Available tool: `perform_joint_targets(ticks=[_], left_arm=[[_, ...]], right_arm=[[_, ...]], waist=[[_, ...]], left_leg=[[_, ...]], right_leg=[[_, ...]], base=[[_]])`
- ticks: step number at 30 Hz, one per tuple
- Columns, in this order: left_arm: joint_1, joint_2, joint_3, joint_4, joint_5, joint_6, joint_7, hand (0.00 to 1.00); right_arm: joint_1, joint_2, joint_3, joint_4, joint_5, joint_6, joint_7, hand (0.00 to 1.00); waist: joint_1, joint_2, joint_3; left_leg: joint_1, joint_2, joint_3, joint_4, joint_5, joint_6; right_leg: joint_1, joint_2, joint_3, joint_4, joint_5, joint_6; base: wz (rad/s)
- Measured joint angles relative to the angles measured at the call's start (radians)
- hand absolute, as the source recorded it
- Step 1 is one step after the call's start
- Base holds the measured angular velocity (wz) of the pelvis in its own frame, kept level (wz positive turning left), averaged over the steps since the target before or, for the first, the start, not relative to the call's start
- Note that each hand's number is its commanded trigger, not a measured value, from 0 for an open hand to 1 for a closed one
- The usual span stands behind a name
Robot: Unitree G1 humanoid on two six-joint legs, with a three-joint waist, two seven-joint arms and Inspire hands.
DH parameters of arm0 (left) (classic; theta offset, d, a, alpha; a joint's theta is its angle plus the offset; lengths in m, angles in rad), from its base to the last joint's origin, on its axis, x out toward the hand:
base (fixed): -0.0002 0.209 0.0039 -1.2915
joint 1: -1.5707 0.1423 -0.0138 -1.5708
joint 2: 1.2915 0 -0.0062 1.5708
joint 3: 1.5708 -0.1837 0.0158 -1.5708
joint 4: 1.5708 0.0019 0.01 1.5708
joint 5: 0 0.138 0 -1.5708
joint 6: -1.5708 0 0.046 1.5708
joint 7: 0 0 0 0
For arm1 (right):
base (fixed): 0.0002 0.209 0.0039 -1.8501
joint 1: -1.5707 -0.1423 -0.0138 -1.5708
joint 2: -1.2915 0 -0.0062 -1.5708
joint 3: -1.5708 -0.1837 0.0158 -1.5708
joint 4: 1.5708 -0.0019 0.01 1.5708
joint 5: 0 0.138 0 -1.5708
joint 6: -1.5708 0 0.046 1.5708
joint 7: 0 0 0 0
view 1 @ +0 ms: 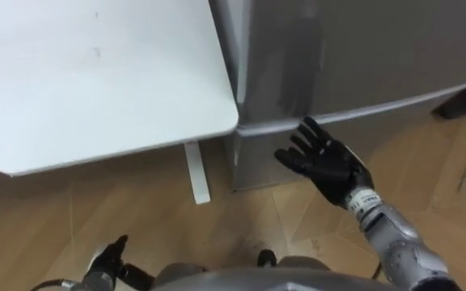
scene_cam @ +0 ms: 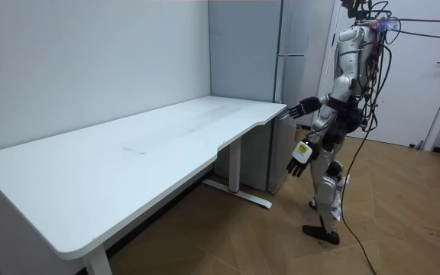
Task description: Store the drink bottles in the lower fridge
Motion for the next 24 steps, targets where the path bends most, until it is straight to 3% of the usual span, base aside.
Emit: perform_joint_targets(ticks=[6, 15, 19, 24], left_arm=[[-0.015, 0.002, -0.03, 0.019, -0.013, 0.0, 0.002, 0.0], [0.007, -0.008, -0.016, 0.013, -0.013, -0.001, 0.022, 0.0], [0.042, -0.014, 0.042, 0.015, -0.015, -0.03, 0.05, 0.0], [0.075, -0.022, 0.091, 0.015, -0.015, -0.032, 0.067, 0.0]], right_arm=[[-0.021, -0.006, 0.032, 0.0, 0.022, 0.003, 0.01, 0.0], [0.041, 0.0, 0.013, 0.022, -0.145, 0.002, 0.032, 0.0], [0.054, 0.015, -0.012, 0.126, -0.167, 0.002, 0.041, 0.0], [0.055, 0.015, -0.089, 0.33, -0.195, 0.011, 0.032, 0.0]], waist=[[-0.003, 0.002, 0.0006], [-0.033, -0.005, 0.0002], [-0.03, -0.026, 0.0025], [-0.033, -0.04, -0.007]], left_leg=[[0.01, -0.001, 0.013, -0.019, 0.005, 0.0], [0.065, -0.013, -0.036, -0.042, 0.006, 0.002], [0.1, -0.019, -0.043, -0.053, 0.004, 0.005], [0.11, -0.03, -0.073, -0.056, -0.001, 0.013]], right_leg=[[-0.008, 0.002, 0.011, 0.007, 0.001, 0.0], [0.082, -0.01, -0.037, -0.043, -0.009, 0.01], [0.121, -0.014, -0.042, -0.043, -0.022, 0.018], [0.147, -0.027, -0.069, -0.041, -0.034, 0.025]], base=[[-0.08], [0.19], [0.08], [0.2]])
